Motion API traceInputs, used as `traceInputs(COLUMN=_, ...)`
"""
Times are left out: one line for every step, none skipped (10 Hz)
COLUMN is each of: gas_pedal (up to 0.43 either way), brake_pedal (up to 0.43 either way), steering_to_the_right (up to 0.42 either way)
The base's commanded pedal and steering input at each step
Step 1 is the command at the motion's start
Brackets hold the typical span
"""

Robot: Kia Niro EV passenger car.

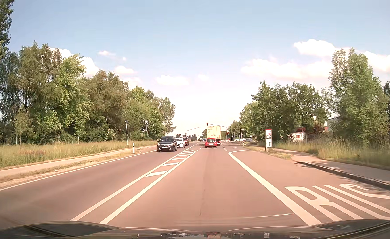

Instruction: Follow the waypoints while adhering to traffic rules and regulations

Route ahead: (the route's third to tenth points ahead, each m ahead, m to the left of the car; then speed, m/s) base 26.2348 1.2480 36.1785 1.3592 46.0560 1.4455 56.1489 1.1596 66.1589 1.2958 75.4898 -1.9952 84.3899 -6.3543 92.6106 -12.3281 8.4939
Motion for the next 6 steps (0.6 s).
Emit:
traceInputs(gas_pedal=0.000, brake_pedal=0.195, steering_to_the_right=0.005)
traceInputs(gas_pedal=0.000, brake_pedal=0.189, steering_to_the_right=0.005)
traceInputs(gas_pedal=0.000, brake_pedal=0.189, steering_to_the_right=0.004)
traceInputs(gas_pedal=0.000, brake_pedal=0.189, steering_to_the_right=0.004)
traceInputs(gas_pedal=0.000, brake_pedal=0.189, steering_to_the_right=0.004)
traceInputs(gas_pedal=0.000, brake_pedal=0.189, steering_to_the_right=0.004)
